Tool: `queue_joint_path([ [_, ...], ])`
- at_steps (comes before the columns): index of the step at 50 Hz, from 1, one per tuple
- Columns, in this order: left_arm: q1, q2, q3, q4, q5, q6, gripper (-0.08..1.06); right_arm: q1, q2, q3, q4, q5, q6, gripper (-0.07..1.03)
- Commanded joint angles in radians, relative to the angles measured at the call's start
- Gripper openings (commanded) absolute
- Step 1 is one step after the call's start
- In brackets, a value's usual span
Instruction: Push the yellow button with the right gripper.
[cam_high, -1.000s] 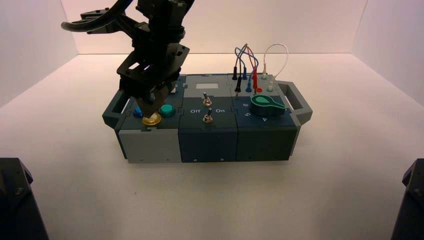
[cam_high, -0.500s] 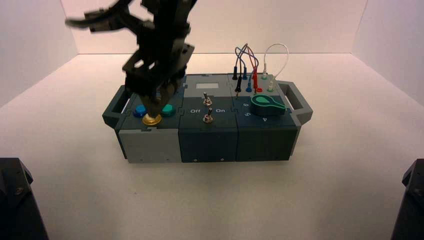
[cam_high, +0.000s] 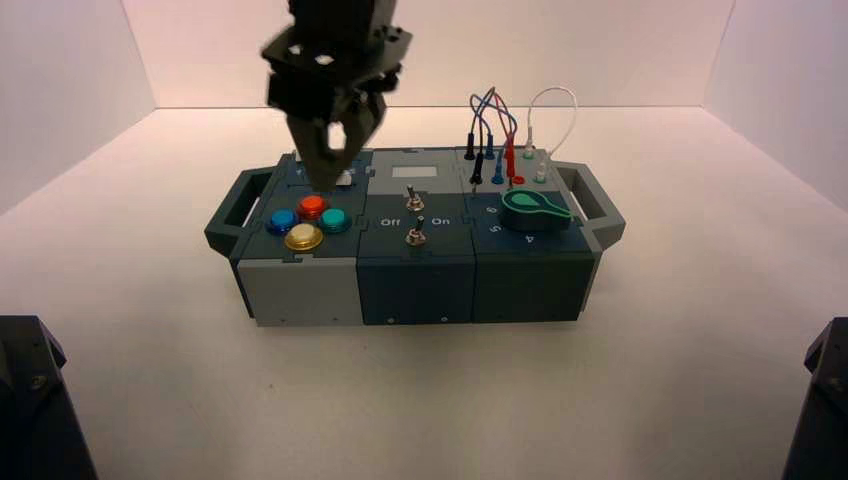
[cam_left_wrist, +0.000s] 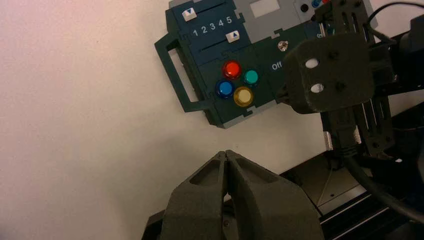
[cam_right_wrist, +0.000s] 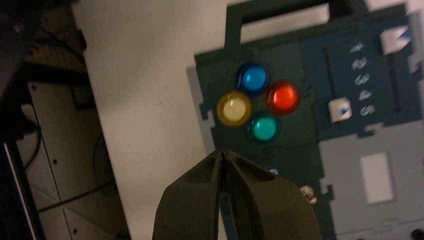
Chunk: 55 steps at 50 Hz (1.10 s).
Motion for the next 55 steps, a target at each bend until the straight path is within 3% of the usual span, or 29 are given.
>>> queue_joint_path([
  [1, -0.002, 0.012, -0.025, 0.000, -0.008, 0.003, -0.03, -0.006, -0.028, -0.005, -0.011, -0.003, -0.006, -0.02],
  [19, -0.002, 0.034, -0.040, 0.000, -0.009, 0.006, -0.03, -0.008, 0.012, -0.031, -0.021, -0.021, -0.008, -0.02],
  [39, 0.000, 0.032, -0.049, 0.000, -0.009, 0.008, -0.03, 0.002, 0.098, -0.025, -0.021, -0.166, -0.005, -0.02],
  [55, -0.002, 0.034, -0.051, 0.000, -0.002, 0.008, -0.03, 0.002, 0.104, -0.032, -0.020, -0.201, -0.003, -0.02],
])
